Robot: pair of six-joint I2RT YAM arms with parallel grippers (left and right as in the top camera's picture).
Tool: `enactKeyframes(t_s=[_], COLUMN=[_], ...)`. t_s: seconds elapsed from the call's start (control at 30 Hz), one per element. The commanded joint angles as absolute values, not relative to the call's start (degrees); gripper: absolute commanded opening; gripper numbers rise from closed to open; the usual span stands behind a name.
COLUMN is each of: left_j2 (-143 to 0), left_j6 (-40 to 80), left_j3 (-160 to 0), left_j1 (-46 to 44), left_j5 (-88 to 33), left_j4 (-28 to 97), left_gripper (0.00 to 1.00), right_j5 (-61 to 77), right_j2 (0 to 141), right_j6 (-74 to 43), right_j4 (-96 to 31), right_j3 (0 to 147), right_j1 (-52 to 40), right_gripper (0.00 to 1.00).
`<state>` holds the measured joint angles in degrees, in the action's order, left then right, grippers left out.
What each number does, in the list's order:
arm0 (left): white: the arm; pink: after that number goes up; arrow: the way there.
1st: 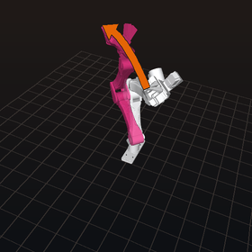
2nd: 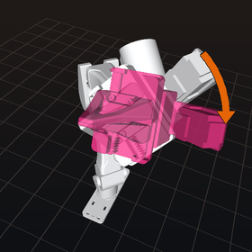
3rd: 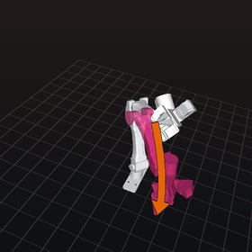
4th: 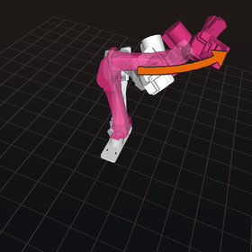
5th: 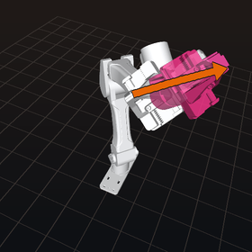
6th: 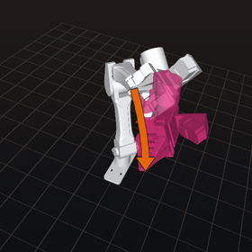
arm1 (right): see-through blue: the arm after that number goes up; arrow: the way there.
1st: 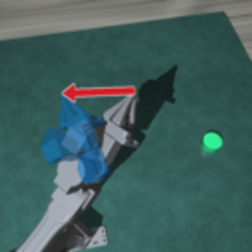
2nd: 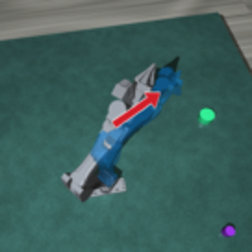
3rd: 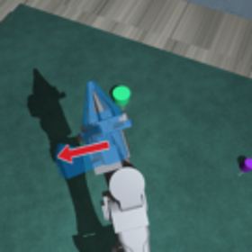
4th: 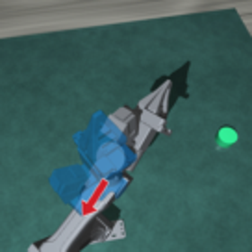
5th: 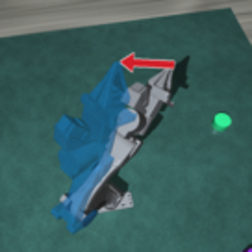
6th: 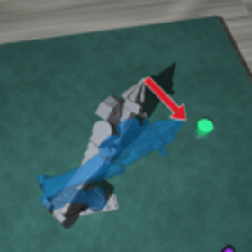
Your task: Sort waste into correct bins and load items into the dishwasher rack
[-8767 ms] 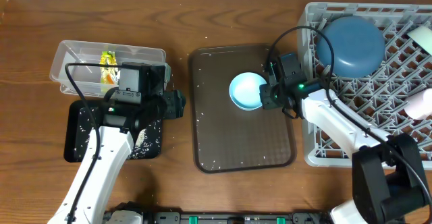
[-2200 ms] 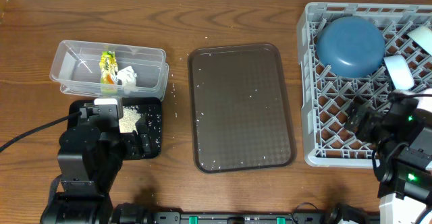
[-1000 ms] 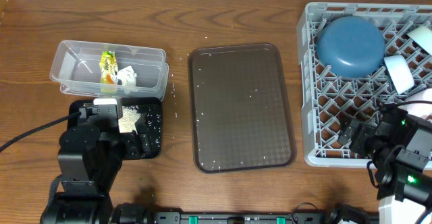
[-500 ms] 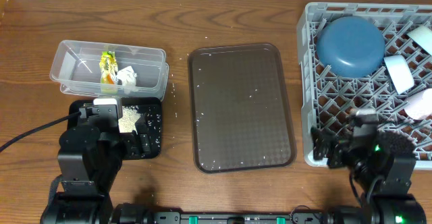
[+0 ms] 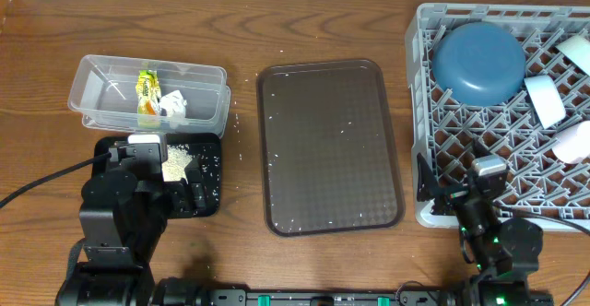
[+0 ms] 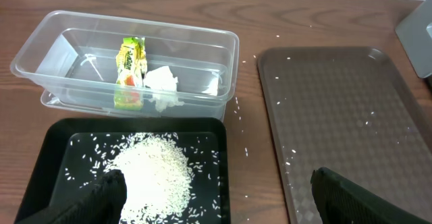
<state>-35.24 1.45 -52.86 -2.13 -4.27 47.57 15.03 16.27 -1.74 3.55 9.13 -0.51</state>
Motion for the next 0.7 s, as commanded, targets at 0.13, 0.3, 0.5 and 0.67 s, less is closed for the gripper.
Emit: enactKeyframes(t_s=[0.13, 0.3, 0.5, 0.67], left_j2=[-35.2, -35.2, -35.2, -35.2], left_j6=[0.9, 0.9, 0.9, 0.9], left_j3=[-52.7, -52.7, -52.7, -52.7], left_j1=[-2.2, -2.2, -2.2, -2.2], left_j5=[-3.8, -3.8, -3.8, -3.8], left_j4=[47.5, 47.5, 47.5, 47.5], left_gripper=[0.89, 0.89, 0.89, 0.89], right_j5=[13.9, 13.7, 13.5, 13.5], right_j2=[13.1, 12.2, 12.2, 11.7], right_j6=[-1.2, -1.0, 0.7, 4.6], right_j4=[6.0, 6.4, 7.1, 7.1], right_j3=[5.5, 5.5, 5.5, 5.5], right_j1=[-1.1, -1.2, -1.2, -1.2], right_gripper=[0.99, 0.99, 0.99, 0.99])
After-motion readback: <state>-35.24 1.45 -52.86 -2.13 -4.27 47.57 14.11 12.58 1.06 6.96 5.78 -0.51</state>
